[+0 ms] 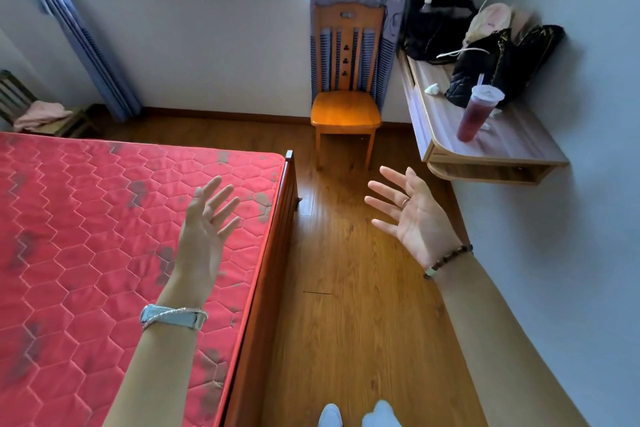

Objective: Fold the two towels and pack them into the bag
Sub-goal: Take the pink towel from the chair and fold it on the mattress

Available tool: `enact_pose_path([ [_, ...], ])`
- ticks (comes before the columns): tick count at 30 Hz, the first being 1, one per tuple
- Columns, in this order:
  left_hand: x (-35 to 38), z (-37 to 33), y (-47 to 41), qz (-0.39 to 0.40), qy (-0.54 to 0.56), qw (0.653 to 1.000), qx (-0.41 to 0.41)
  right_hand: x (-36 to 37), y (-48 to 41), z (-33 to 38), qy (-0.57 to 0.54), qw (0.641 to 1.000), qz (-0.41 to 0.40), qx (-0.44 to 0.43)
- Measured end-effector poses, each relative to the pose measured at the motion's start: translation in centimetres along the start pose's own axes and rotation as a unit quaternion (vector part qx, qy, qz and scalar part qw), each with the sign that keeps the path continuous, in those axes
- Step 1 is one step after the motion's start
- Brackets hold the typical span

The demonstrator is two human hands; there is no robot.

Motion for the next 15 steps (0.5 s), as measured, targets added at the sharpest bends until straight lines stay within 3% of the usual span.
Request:
enact_pose_path([
  [15, 0.1, 1.3, -8.7, -0.076, -0.006, 0.997, -0.024, 3.4, -13.4, 0.2, 0.030, 0.998, 0.025, 0.039],
])
Point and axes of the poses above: each hand's wrist, its own y-axis away from the middle knuckle, its own x-axis out of the palm, z = x × y, the point moved 7 cm from there along -y, towards the middle knuckle, and after that the axes turned 11 degrees about -y, right-handed, at the moved point
